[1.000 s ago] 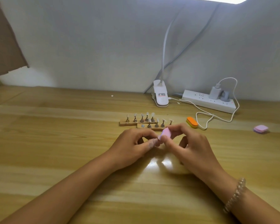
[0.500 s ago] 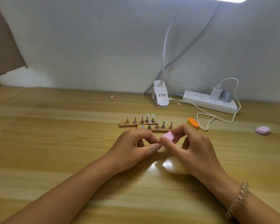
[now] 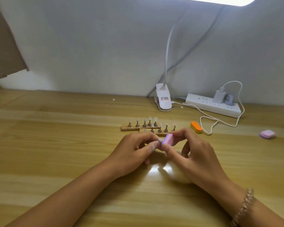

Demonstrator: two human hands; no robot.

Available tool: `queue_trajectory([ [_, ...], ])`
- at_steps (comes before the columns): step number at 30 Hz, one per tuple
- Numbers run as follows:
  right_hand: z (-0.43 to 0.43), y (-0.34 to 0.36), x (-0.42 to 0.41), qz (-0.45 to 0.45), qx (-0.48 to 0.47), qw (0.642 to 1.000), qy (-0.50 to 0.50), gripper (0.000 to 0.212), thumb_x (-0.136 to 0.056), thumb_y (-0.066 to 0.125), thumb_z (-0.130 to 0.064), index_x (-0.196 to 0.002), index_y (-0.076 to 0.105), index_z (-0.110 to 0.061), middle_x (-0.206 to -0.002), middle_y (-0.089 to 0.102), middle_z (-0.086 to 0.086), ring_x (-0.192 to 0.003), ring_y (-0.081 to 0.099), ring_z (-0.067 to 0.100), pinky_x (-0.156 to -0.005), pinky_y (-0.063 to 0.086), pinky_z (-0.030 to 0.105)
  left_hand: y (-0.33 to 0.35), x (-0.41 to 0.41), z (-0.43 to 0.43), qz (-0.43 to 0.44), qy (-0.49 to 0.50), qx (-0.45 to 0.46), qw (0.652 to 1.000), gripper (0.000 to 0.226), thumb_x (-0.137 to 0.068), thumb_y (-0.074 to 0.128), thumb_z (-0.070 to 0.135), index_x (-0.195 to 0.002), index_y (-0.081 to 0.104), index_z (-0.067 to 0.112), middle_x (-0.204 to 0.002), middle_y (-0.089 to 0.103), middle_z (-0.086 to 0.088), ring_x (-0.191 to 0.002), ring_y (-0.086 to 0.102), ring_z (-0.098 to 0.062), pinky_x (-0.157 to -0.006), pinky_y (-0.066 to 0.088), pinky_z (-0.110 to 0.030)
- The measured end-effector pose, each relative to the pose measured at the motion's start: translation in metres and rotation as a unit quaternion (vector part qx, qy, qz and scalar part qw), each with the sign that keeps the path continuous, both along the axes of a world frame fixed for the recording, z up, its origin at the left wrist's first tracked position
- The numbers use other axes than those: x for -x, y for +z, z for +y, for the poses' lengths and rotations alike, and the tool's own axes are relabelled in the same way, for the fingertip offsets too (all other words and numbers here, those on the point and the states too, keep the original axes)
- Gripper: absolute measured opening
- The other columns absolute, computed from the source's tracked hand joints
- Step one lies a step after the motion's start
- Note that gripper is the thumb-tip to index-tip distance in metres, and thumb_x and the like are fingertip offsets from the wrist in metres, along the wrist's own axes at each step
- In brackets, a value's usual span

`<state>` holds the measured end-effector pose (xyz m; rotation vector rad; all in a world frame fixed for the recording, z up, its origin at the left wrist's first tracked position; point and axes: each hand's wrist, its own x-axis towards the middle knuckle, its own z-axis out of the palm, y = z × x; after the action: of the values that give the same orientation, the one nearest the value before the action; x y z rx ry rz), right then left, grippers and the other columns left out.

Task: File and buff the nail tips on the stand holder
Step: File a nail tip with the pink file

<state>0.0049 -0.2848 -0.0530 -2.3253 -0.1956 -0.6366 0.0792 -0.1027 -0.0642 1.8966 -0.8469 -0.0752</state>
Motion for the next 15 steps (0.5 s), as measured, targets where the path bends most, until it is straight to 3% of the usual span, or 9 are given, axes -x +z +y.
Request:
queue_trajectory([
  [3, 0.0036, -0.0016, 0.0022, -0.015, 0.052, 0.998, 0.017, 0.034, -0.079, 0.066, -0.052, -0.100, 0.055, -0.029, -0.091, 0.063, -0.018, -0.059, 0.054, 0.003, -0.057, 0.049, 0.035, 0.0010, -0.0008, 0.0010, 0.009, -0.008, 0.005, 1.000, 0.019, -0.100, 0.057, 0.014, -0.091, 0.071, 0.023, -0.076, 0.065, 0.011, -0.053, 0.060, -0.011, -0.057, 0.045, -0.022],
  [7, -0.0034, -0.0020, -0.0015, -0.018, -0.004, 1.000, -0.024, 0.036, -0.077, 0.069, -0.053, -0.097, 0.054, -0.027, -0.089, 0.064, -0.019, -0.056, 0.054, 0.006, -0.058, 0.048, 0.034, 0.0021, -0.0005, 0.0002, 0.016, -0.006, 0.011, 1.000, 0.017, -0.100, 0.058, 0.013, -0.093, 0.074, 0.018, -0.078, 0.068, 0.017, -0.051, 0.059, -0.009, -0.056, 0.044, -0.018],
  [11, 0.0038, -0.0042, 0.0019, -0.028, 0.072, 0.997, 0.004, 0.036, -0.077, 0.065, -0.055, -0.100, 0.054, -0.029, -0.090, 0.061, -0.020, -0.058, 0.048, -0.004, -0.053, 0.047, 0.030, 0.0021, 0.0000, 0.0009, 0.028, -0.005, 0.016, 0.999, 0.020, -0.099, 0.060, 0.010, -0.091, 0.074, 0.022, -0.076, 0.067, 0.009, -0.053, 0.060, -0.011, -0.056, 0.046, -0.021],
  [15, -0.0044, -0.0002, -0.0014, -0.037, 0.002, 0.999, -0.034, 0.033, -0.075, 0.070, -0.049, -0.096, 0.056, -0.028, -0.092, 0.064, -0.021, -0.054, 0.053, 0.011, -0.055, 0.046, 0.032, 0.0015, 0.0022, -0.0005, 0.094, -0.006, 0.058, 0.994, 0.009, -0.097, 0.062, 0.009, -0.099, 0.068, 0.015, -0.089, 0.077, 0.005, -0.056, 0.063, -0.007, -0.057, 0.051, -0.022],
])
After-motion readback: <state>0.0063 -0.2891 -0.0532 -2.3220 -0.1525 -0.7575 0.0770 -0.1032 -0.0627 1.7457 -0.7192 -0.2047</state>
